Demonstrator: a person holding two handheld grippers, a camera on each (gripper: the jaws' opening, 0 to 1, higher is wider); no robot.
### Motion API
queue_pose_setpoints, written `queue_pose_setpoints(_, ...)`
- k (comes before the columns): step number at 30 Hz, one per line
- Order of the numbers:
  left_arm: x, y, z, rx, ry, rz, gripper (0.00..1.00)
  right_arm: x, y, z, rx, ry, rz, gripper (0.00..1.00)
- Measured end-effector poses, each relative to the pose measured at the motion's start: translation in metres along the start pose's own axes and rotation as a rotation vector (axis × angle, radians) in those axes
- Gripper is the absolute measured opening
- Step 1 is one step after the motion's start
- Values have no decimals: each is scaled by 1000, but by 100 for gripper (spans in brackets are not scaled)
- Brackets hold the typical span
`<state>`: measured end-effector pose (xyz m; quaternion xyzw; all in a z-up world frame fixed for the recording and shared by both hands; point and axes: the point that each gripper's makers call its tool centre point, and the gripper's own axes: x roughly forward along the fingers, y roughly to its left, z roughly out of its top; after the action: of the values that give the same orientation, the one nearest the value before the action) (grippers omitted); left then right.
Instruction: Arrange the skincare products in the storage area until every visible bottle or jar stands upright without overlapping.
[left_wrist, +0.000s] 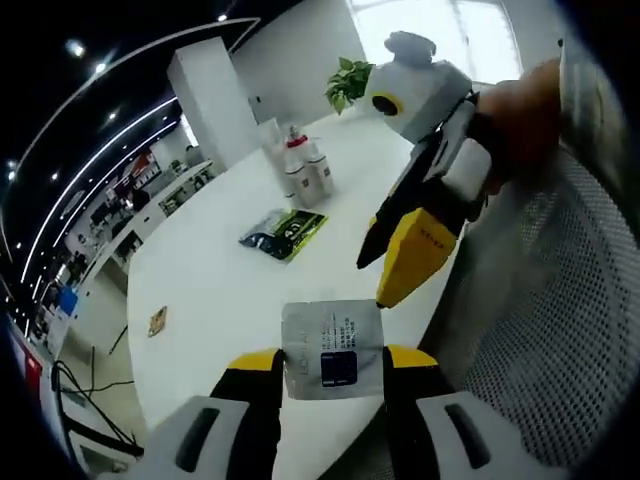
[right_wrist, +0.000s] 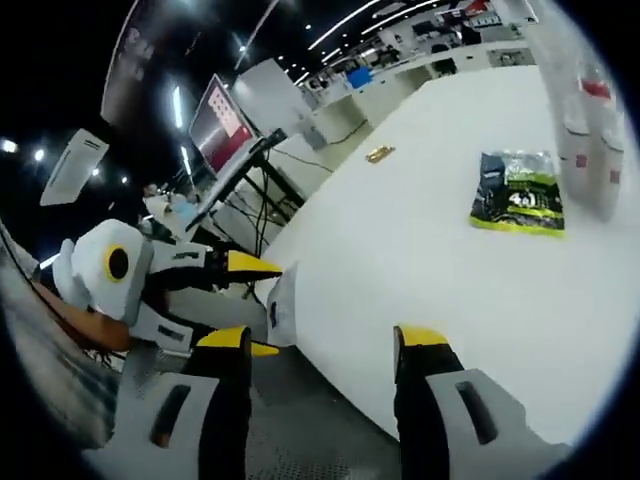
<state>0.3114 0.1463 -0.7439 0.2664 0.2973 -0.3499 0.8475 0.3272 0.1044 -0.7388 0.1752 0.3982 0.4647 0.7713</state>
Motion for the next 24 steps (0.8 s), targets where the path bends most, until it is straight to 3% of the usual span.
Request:
queue_pose_setpoints(5, 0, -9, 1, 71, -4, -29, 40, 11, -1, -4, 48, 9, 18, 42)
queue_pose_setpoints(12, 0, -16, 2, 131, -10, -50, 40, 23, 14, -16, 54, 102, 90, 15)
queue_pose_setpoints(14, 0, -18, 1, 142, -9, -62, 40, 25, 18, -15, 66, 101, 107, 8)
queue_pose_setpoints(16, 0, -19, 3, 145, -15, -67, 40, 21, 27, -14, 22, 98, 151, 1)
queue_pose_setpoints(19, 0, -17, 7, 81, -46, -83, 41, 16, 23, -10, -15, 78, 130, 0)
queue_pose_setpoints(22, -2, -7, 10, -81, -79, -92, 42, 11, 16, 2, -8, 25, 97, 0)
queue_pose_setpoints(24, -5, 0, 12, -185, -103, -99, 45, 5, 16, 17, 13, -47, 92, 0)
